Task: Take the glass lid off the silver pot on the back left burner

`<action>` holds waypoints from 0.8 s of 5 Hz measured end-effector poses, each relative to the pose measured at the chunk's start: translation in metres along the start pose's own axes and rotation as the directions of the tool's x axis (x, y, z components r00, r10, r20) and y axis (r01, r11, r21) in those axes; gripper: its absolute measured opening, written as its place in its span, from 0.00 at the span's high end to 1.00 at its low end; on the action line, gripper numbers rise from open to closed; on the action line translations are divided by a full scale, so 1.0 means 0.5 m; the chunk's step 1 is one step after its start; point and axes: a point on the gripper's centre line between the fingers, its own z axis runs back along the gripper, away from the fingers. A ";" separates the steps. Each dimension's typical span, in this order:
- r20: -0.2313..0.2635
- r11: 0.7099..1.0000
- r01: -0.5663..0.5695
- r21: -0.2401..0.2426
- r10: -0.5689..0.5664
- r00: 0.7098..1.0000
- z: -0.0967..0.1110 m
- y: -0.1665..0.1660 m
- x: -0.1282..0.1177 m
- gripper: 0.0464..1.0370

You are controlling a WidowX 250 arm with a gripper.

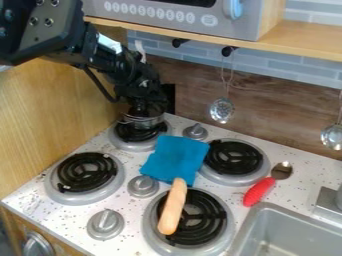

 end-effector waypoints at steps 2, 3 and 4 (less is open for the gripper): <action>-0.002 1.000 0.008 0.000 -0.008 1.000 -0.002 0.001 0.001 0.74; 0.004 1.000 0.010 -0.001 -0.010 1.000 -0.002 0.000 0.003 0.74; 0.011 1.000 0.005 -0.013 -0.004 1.000 0.008 -0.002 -0.004 0.74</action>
